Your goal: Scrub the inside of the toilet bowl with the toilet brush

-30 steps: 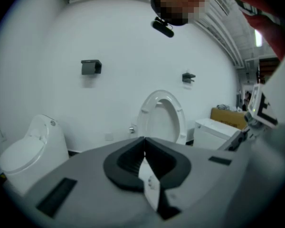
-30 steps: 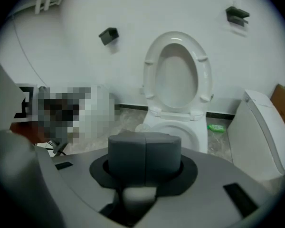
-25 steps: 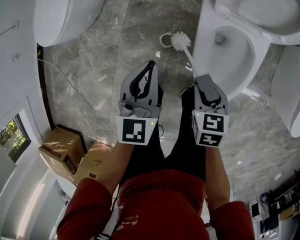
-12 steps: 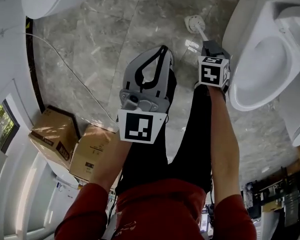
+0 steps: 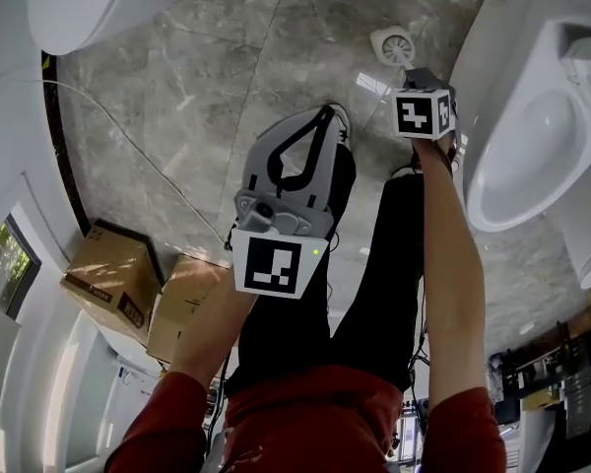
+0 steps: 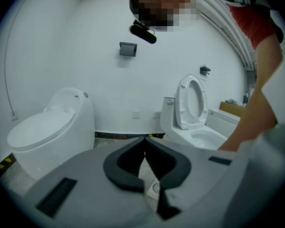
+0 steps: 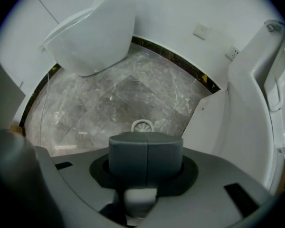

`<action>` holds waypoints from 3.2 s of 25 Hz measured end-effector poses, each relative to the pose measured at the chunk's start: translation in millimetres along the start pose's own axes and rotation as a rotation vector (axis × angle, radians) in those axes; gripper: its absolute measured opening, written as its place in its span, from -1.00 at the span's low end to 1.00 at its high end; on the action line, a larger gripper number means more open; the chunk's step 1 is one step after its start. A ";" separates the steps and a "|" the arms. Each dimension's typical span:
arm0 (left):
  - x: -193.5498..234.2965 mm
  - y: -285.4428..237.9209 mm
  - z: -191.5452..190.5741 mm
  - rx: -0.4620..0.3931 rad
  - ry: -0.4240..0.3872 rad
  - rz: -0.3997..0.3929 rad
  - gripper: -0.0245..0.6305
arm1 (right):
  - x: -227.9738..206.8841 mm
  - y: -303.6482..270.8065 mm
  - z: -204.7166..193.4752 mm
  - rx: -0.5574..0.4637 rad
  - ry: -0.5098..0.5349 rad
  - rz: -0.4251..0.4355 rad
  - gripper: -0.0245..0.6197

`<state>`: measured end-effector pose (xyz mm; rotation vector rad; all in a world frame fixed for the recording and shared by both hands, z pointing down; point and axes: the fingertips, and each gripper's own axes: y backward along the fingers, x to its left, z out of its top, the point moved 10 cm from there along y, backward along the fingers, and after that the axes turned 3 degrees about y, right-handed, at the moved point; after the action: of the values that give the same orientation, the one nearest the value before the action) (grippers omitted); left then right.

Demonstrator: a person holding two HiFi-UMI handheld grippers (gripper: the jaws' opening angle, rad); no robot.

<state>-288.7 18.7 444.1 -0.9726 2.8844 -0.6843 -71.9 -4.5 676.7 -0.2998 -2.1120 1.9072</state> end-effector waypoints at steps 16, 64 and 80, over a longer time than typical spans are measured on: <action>-56.8 37.3 78.4 0.066 -0.045 -0.062 -0.93 | -19.2 134.7 -24.9 -0.150 -0.186 0.170 0.20; -378.4 100.9 514.5 -0.568 -0.279 -0.483 -0.93 | -235.3 808.8 -340.9 -1.307 -0.658 -0.933 -0.92; -378.6 101.6 512.7 -0.485 -0.301 -0.473 -0.93 | -238.4 799.8 -327.2 -1.299 -0.640 -0.875 -0.92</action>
<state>38.5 106.3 -105.2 -1.6709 2.6039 0.1797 237.6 307.4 -104.6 0.9587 -2.8201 -0.0208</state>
